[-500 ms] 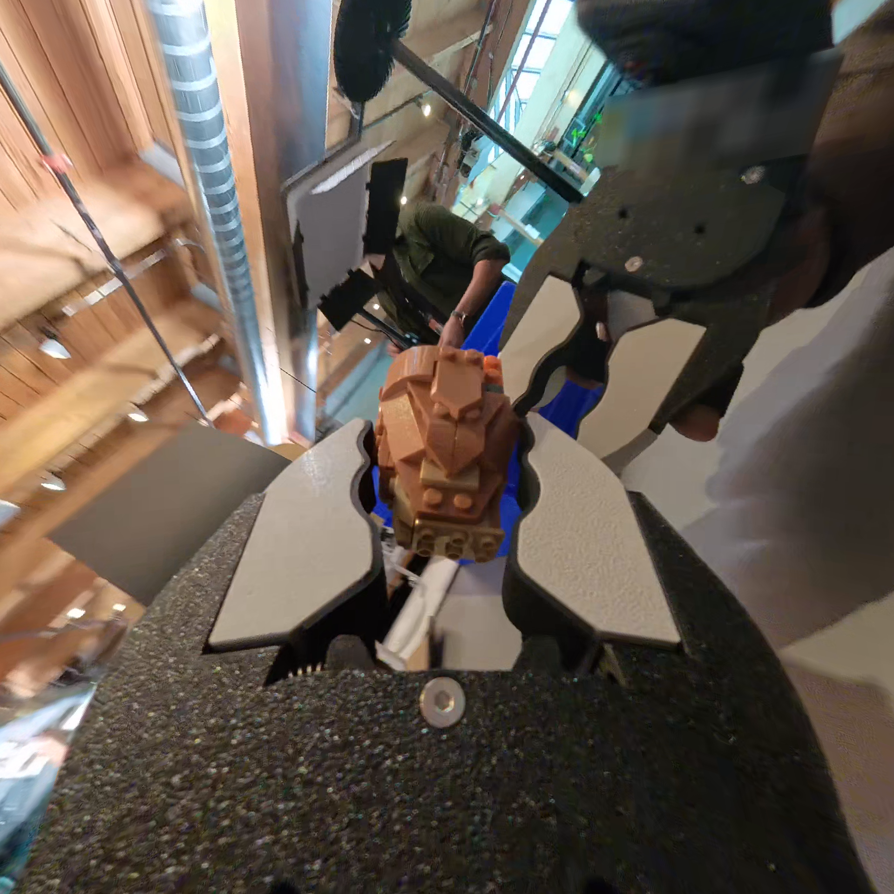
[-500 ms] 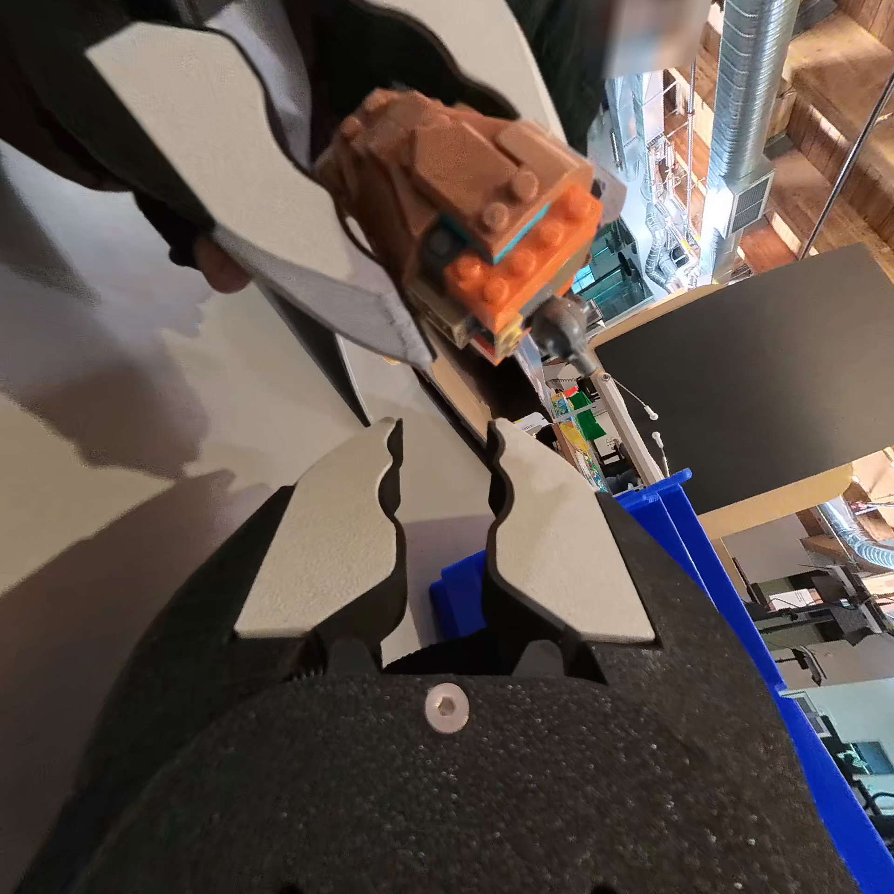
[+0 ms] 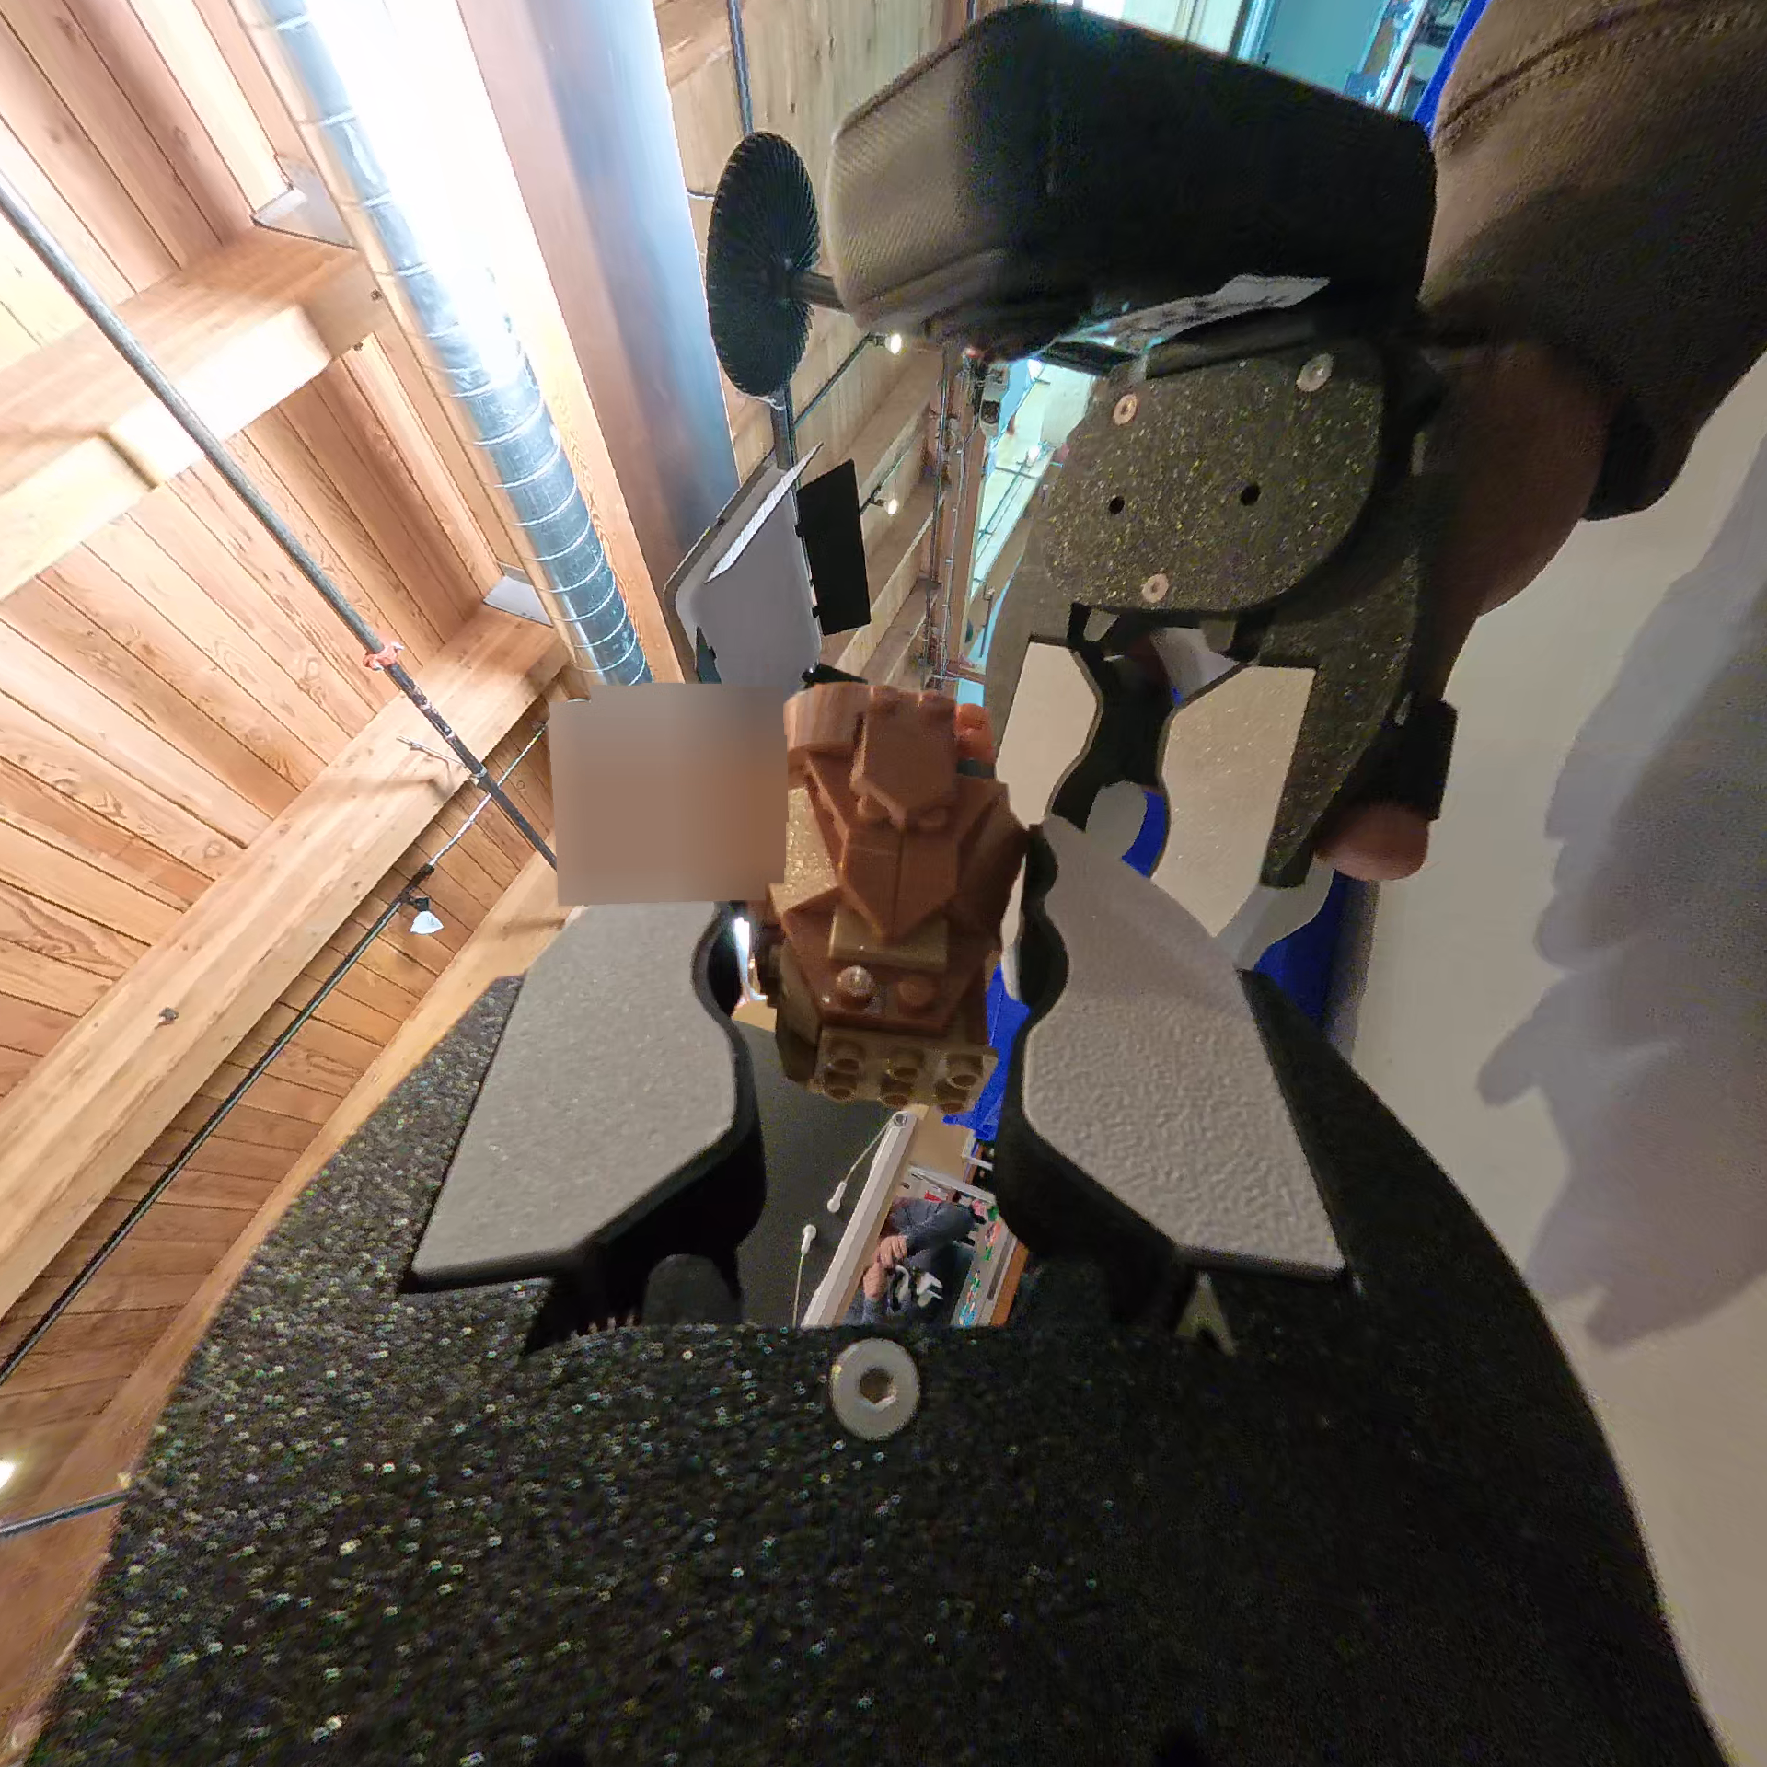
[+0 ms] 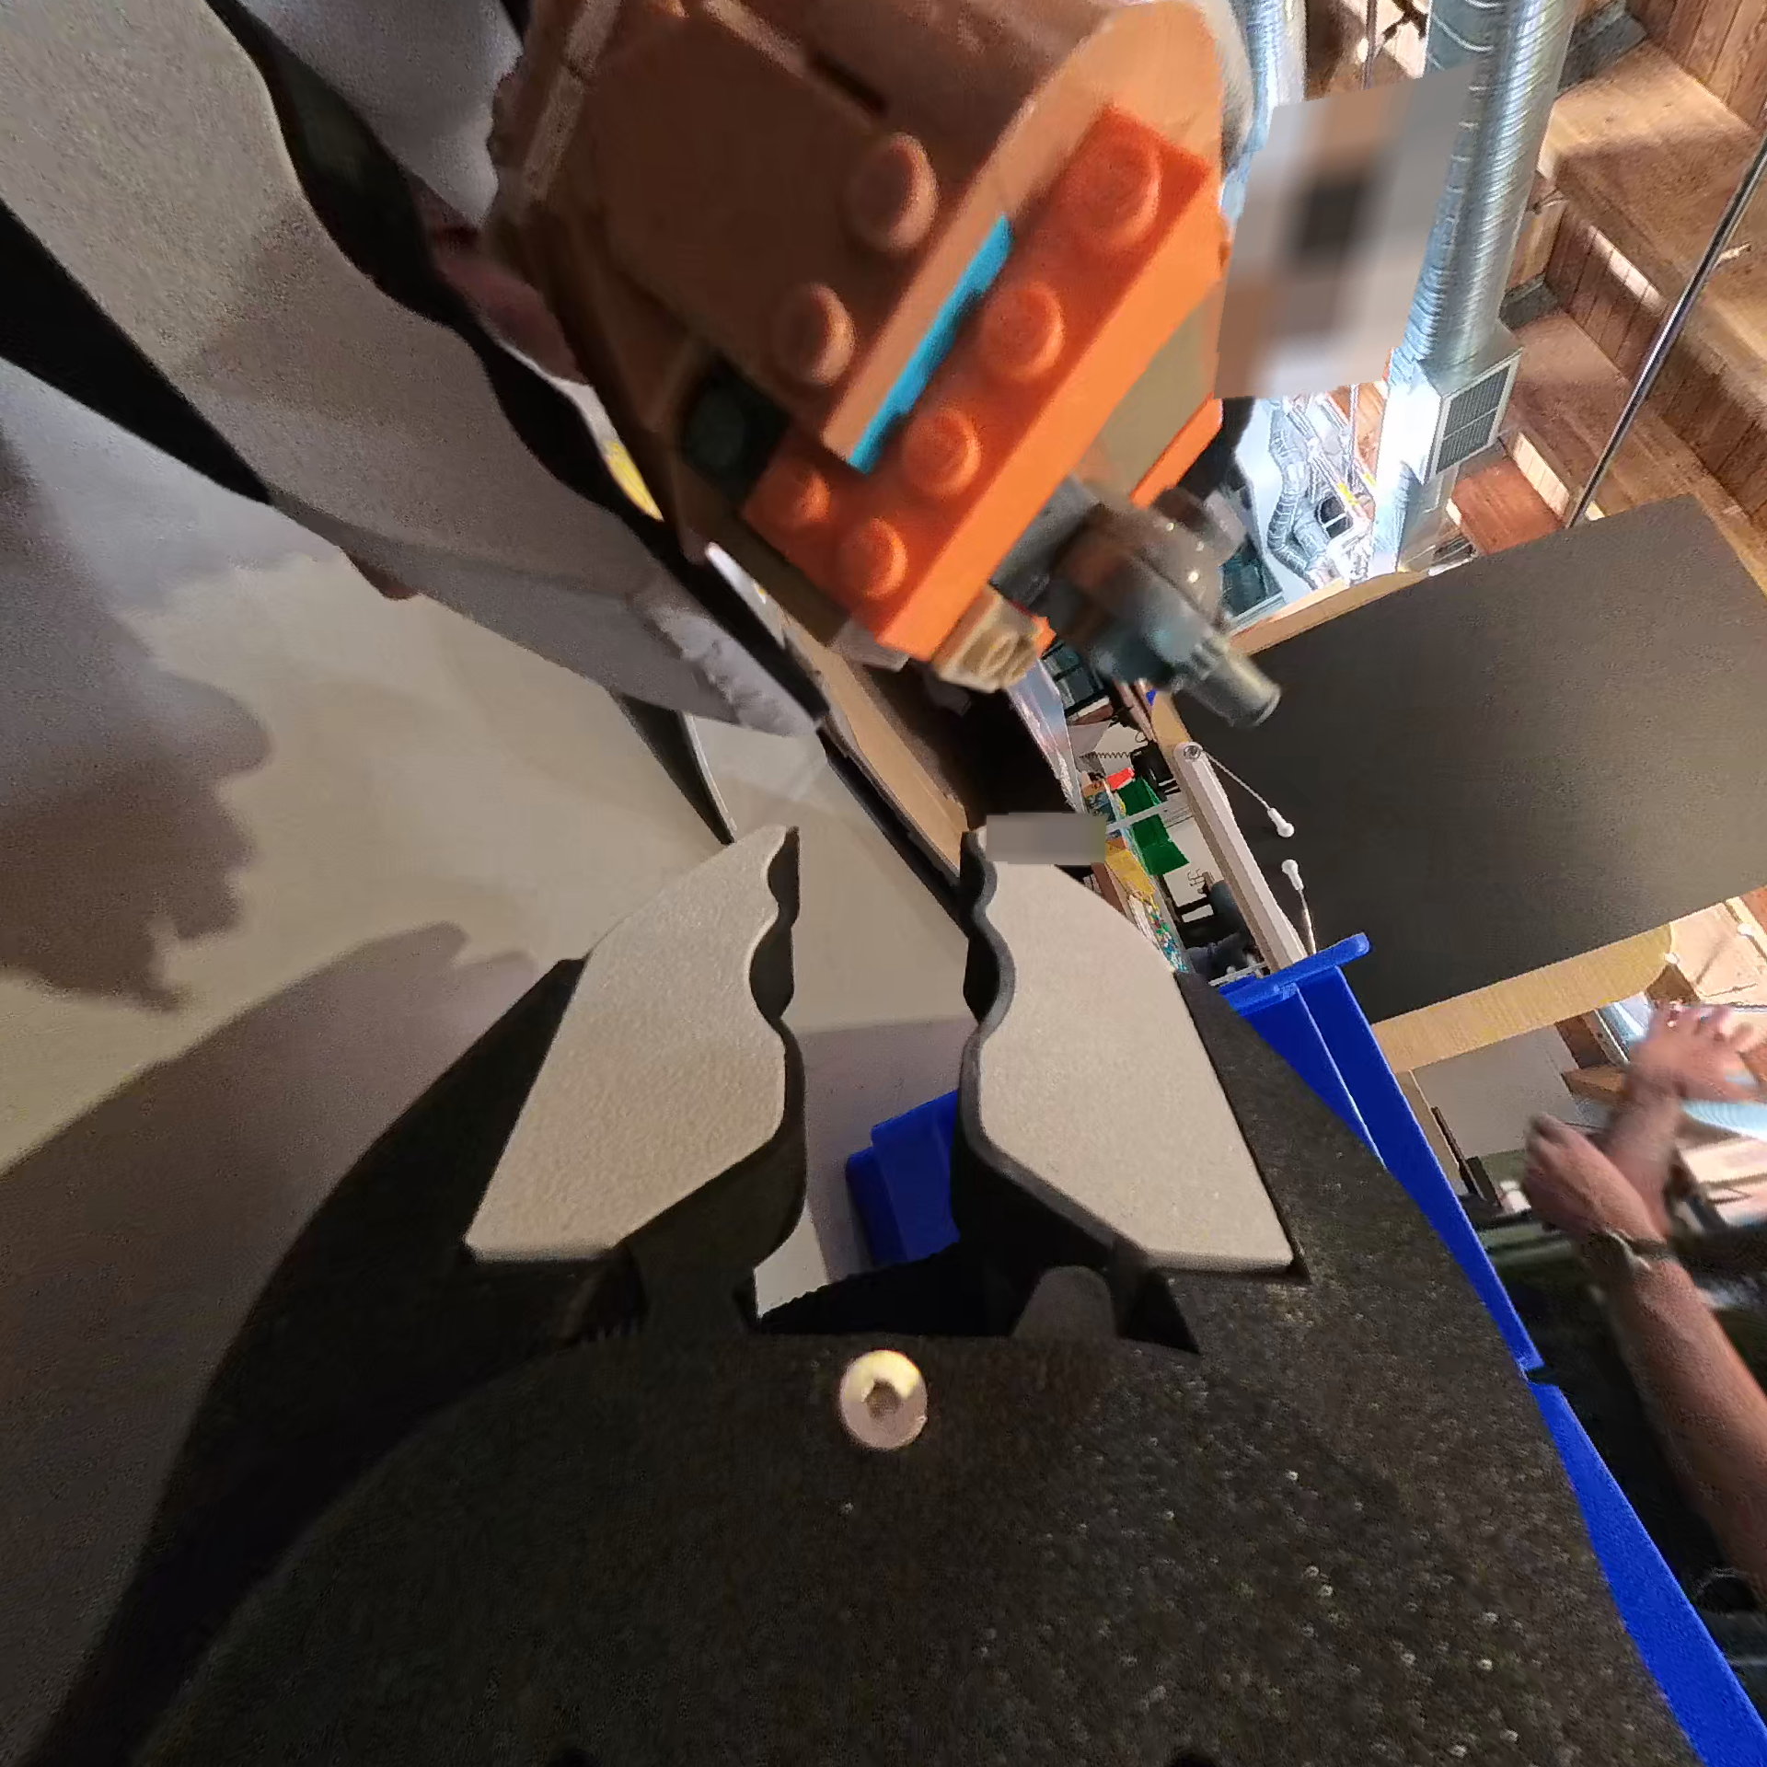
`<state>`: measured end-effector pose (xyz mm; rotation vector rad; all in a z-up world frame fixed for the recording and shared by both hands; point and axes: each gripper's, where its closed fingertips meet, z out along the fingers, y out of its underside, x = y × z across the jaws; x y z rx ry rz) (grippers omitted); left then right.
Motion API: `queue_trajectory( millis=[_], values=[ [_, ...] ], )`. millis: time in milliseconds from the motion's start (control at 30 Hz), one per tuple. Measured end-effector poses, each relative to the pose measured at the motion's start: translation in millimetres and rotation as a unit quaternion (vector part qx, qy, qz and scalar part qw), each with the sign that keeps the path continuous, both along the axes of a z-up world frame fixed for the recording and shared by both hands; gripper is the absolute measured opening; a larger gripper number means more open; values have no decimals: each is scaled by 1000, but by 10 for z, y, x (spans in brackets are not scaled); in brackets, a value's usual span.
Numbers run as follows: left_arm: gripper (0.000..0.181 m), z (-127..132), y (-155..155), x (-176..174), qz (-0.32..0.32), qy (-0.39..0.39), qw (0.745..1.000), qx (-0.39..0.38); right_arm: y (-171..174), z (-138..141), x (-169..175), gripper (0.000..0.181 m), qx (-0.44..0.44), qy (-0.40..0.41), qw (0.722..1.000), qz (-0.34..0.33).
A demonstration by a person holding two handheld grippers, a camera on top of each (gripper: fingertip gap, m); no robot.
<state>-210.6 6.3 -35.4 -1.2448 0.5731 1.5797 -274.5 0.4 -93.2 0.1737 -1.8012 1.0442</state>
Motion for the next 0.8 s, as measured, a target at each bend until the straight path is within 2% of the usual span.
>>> queue_trajectory(
  millis=[500, 800],
  values=[
    [57, 50, -39, -33, -8, -26, 999, 23, -24, -21, 20, 32, 9, 7, 1000, 2],
    [57, 95, -127, -150, -58, -142, 986, 68, -37, -29, 36, 32, 15, 14, 1000, 5]
  ],
)
